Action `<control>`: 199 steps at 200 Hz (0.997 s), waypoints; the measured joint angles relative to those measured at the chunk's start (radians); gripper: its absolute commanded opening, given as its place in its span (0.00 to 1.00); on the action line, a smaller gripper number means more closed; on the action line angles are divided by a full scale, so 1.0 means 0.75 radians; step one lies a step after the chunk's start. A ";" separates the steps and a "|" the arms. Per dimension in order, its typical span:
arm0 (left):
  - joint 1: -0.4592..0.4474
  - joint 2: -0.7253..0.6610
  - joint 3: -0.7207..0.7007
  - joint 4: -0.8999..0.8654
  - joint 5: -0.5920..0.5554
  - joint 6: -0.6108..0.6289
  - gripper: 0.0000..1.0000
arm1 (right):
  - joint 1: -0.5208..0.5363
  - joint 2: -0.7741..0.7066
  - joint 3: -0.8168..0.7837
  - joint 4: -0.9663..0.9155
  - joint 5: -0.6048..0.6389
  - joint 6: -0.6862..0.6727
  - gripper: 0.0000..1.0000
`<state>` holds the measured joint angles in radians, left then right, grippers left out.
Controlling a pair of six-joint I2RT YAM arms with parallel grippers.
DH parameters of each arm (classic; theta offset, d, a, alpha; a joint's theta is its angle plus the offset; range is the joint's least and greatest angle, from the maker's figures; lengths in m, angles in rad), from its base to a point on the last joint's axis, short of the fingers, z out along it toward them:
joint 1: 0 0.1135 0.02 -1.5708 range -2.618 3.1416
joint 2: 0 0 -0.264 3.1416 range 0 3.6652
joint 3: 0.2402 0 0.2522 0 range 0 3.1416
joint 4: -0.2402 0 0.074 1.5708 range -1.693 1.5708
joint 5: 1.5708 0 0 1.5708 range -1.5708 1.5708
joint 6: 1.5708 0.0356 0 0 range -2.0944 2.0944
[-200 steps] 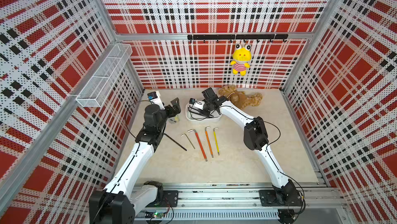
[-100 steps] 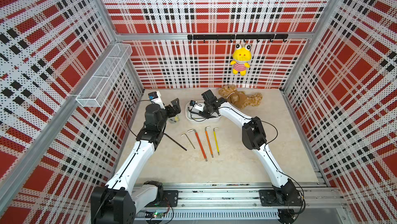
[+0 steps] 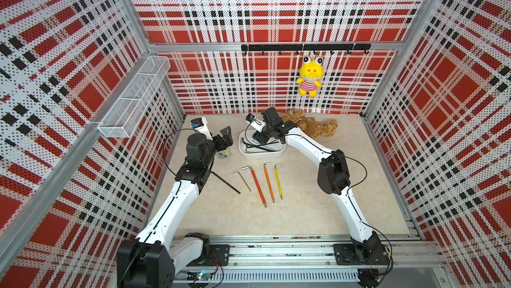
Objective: Put the hex key on the desktop into the storage box
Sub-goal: Place the Allen key in the storage box, then pick up the Allen key from the center of the board.
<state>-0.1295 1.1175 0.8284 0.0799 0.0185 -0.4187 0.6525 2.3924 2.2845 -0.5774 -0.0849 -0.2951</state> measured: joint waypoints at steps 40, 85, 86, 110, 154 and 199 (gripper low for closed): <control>-0.018 0.008 0.000 0.003 0.000 -0.007 0.99 | 0.000 -0.328 -0.180 0.004 0.109 0.220 0.68; -0.053 0.014 0.000 0.003 -0.001 -0.012 0.99 | 0.000 -0.594 -0.421 -0.159 0.230 0.494 0.70; -0.053 0.014 0.000 0.003 -0.002 -0.012 0.99 | 0.000 -0.597 -0.427 -0.162 0.231 0.497 0.70; -0.062 0.018 0.000 0.004 -0.006 -0.016 0.99 | 0.000 -0.644 -0.634 -0.267 0.239 0.660 0.70; -0.097 0.025 0.000 0.013 -0.019 -0.031 0.99 | 0.022 -0.642 -0.940 -0.367 0.170 0.900 0.68; -0.119 0.029 0.000 0.016 -0.031 -0.031 0.99 | 0.073 -0.603 -0.945 -0.382 0.144 1.014 0.65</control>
<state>-0.2188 1.1393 0.8284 0.0917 -0.0048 -0.4419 0.7071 1.9404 1.5761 -0.8639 0.0231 0.4652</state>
